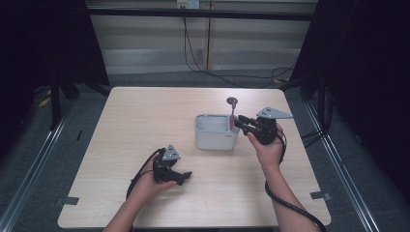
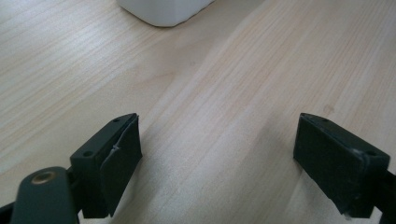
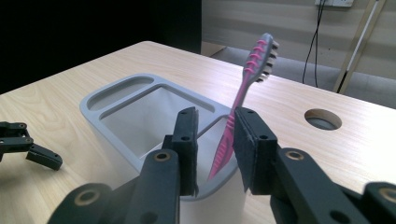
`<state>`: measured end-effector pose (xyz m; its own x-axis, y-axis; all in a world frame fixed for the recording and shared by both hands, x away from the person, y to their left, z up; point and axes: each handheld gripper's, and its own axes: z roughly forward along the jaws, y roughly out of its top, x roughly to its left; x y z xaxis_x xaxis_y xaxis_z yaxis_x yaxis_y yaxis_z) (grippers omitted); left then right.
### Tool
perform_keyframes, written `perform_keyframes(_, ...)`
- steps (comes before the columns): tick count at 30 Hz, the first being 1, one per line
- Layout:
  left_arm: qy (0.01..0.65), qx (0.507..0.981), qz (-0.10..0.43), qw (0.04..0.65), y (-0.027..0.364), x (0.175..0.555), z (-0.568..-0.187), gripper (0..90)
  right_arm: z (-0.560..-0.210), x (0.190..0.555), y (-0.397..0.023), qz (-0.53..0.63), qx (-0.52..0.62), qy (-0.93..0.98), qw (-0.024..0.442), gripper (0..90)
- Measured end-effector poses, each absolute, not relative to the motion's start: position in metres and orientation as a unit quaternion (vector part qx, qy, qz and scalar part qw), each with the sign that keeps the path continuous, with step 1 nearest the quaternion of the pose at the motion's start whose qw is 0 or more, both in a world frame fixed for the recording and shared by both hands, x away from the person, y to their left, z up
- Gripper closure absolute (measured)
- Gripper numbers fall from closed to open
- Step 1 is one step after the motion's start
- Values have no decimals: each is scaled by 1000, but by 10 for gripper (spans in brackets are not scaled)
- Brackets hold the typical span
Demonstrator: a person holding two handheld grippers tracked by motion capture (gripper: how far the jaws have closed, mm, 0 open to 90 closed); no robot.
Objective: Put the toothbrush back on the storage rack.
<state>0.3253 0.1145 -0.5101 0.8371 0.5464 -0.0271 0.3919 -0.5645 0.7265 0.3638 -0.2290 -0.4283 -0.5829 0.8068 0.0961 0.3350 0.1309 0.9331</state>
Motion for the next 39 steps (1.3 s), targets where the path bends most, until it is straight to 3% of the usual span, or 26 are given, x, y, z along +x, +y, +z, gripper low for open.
perform_keyframes(6, 267, 879, 101, 383, 115, 325, -510, 147, -426, 363, -230, 523, 400, 718, 226, 624)
perform_keyframes(13, 267, 879, 101, 383, 115, 325, -510, 147, -423, 362, -234, 516, 415, 716, 222, 453)
perform_keyframes(29, 267, 878, 101, 383, 114, 325, -510, 147, -420, 357, -246, 497, 425, 725, 217, 314)
perform_keyframes(39, 267, 879, 101, 383, 114, 325, -510, 147, -419, 349, -255, 491, 427, 731, 207, 292)
